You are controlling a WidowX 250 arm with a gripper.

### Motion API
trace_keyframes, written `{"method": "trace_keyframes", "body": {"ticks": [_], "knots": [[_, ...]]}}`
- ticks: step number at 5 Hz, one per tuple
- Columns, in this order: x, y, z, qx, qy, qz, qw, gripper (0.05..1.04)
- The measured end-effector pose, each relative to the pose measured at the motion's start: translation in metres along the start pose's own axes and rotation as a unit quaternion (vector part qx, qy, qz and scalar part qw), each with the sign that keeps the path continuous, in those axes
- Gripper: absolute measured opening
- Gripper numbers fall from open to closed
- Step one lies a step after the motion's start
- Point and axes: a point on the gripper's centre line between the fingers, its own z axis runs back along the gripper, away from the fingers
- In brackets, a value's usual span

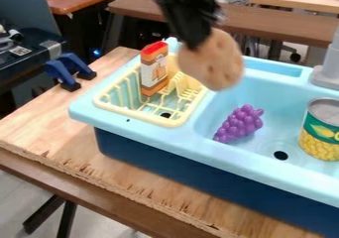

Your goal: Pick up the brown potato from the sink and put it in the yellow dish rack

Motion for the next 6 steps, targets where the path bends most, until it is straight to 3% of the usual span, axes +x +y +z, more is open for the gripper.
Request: {"method": "trace_keyframes", "body": {"ticks": [1,4,6], "knots": [[-0.015,0.029,0.005,0.034,0.011,0.044,0.9984,0.165],[-0.030,0.067,-0.039,0.084,0.114,0.111,0.9836,0.165],[-0.040,0.083,-0.069,0.073,0.149,0.147,0.9752,0.165]]}}
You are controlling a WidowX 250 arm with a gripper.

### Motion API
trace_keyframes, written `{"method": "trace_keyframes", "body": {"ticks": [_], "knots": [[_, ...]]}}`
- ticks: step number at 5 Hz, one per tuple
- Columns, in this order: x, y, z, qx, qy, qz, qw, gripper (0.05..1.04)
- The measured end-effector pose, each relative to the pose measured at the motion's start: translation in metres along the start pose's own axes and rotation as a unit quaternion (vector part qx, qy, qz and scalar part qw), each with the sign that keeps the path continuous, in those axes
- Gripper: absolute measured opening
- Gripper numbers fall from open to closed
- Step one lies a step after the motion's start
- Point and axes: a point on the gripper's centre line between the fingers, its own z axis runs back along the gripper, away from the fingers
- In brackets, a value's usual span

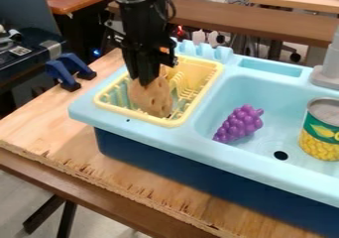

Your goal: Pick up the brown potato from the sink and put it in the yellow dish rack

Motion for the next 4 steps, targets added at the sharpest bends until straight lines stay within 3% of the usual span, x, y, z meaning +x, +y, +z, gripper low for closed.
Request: {"method": "trace_keyframes", "body": {"ticks": [3,4], "knots": [[-0.006,0.011,-0.021,-0.055,-0.013,0.040,0.9976,0.205],[-0.011,0.020,-0.020,-0.082,-0.014,0.060,0.9948,0.471]]}}
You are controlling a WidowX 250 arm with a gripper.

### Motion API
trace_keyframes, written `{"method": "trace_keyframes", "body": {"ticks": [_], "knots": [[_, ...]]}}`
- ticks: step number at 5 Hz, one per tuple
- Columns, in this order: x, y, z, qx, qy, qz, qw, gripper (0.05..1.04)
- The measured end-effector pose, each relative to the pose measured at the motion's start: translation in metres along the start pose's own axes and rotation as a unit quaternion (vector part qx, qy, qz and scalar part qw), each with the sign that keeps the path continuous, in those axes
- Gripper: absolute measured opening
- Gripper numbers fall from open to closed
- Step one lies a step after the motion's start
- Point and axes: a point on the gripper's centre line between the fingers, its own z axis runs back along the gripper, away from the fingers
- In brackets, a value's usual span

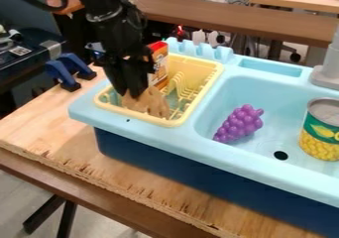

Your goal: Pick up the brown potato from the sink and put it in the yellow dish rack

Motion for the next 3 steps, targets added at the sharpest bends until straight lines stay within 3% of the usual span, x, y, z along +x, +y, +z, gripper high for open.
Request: {"method": "trace_keyframes", "body": {"ticks": [1,2,3], "knots": [[-0.004,0.005,0.004,-0.006,0.011,0.011,0.9999,0.792],[0.003,-0.005,0.014,-0.001,0.007,-0.005,1.0000,1.009],[0.010,-0.025,0.026,0.025,0.014,-0.038,0.9989,1.009]]}}
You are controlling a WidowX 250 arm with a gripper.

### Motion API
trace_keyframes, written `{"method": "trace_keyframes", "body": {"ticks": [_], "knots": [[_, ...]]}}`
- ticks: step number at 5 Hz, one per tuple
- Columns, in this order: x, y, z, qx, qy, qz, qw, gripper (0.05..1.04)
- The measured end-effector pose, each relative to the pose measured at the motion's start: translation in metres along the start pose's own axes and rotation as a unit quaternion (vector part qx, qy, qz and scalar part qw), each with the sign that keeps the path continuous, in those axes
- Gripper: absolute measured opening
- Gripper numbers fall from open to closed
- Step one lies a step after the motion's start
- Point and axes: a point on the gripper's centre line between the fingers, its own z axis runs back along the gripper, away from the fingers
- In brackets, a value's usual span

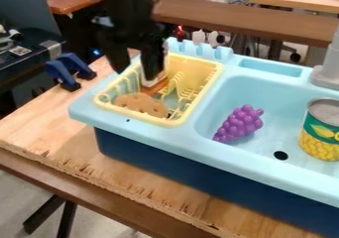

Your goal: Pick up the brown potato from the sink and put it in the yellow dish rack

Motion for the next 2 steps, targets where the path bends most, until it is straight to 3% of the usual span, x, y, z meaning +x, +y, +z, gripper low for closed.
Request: {"method": "trace_keyframes", "body": {"ticks": [1,2], "knots": [[0.005,-0.035,0.014,0.047,0.026,-0.038,0.9979,1.007],[0.003,-0.071,0.022,0.063,0.038,-0.053,0.9959,1.005]]}}
